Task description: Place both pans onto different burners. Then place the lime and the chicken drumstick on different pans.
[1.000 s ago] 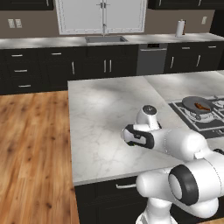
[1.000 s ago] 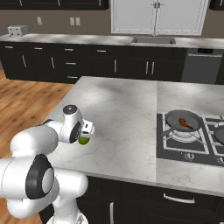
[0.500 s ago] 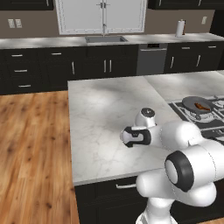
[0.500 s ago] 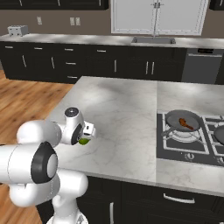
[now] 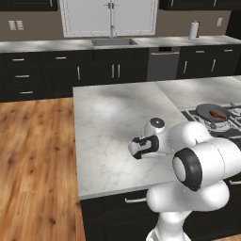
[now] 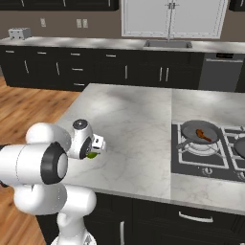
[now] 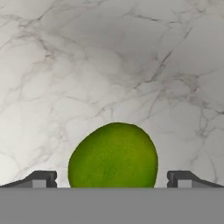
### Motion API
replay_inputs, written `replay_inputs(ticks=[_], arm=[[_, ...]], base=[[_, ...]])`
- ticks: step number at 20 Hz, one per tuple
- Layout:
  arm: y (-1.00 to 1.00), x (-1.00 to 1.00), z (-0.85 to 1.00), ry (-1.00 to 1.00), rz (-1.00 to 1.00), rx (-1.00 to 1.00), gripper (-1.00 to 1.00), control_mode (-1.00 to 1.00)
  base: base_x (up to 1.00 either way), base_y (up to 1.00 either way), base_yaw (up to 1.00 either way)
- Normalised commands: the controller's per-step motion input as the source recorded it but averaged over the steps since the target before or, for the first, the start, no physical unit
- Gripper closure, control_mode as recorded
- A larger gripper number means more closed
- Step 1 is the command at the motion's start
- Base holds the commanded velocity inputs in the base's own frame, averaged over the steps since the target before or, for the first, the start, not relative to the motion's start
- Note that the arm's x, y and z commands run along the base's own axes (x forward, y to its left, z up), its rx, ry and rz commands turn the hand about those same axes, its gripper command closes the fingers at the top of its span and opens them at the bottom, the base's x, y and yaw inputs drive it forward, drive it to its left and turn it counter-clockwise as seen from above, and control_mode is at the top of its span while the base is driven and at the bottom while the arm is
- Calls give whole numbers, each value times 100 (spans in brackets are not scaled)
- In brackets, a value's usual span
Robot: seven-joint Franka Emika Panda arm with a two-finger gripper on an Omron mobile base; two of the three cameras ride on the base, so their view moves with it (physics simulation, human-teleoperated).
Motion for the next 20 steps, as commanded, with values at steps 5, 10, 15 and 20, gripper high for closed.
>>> replay_inputs(ticks=[5, 10, 15, 20], arm=[[0, 15, -10, 0, 0, 0, -100, -100], [0, 10, -4, 0, 0, 0, 100, -100], [0, 0, 4, 0, 0, 0, 100, -100], [-4, -15, 34, 0, 0, 0, 100, -100]], base=[[0, 0, 0], [0, 0, 0], [0, 0, 0], [0, 0, 0]])
